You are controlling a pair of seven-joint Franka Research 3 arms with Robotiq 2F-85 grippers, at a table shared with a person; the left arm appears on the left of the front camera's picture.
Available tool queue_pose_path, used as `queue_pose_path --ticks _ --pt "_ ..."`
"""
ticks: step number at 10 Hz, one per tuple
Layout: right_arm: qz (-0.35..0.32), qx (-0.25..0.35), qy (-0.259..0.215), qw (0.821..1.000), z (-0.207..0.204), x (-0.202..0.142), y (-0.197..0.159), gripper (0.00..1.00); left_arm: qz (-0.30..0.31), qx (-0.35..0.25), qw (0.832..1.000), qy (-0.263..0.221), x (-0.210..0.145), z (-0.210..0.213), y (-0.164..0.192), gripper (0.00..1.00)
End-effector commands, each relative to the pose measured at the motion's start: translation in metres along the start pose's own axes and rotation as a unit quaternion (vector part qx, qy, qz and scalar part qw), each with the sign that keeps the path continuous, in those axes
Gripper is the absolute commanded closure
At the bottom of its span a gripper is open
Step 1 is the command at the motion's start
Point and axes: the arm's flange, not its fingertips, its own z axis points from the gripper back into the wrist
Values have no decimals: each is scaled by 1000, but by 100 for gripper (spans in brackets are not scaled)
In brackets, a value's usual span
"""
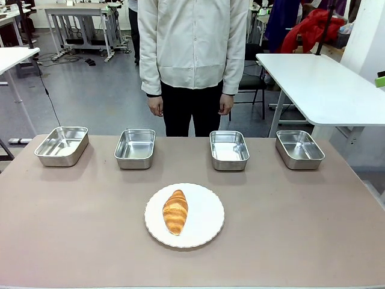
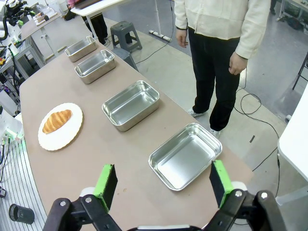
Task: Place the bread in the container.
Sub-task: Place the Butter Roll into the Airtight Container indicated by the human.
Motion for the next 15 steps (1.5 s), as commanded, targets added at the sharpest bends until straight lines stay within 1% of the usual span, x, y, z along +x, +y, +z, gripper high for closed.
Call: queue_pose_path --ticks 1,15 --pt "1 0 -2 1000 0 1 0 0 -7 -2 1000 -2 0 1 -1 0" --pt "1 0 -2 1000 0 1 0 0 -7 -2 1000 -2 0 1 -1 0"
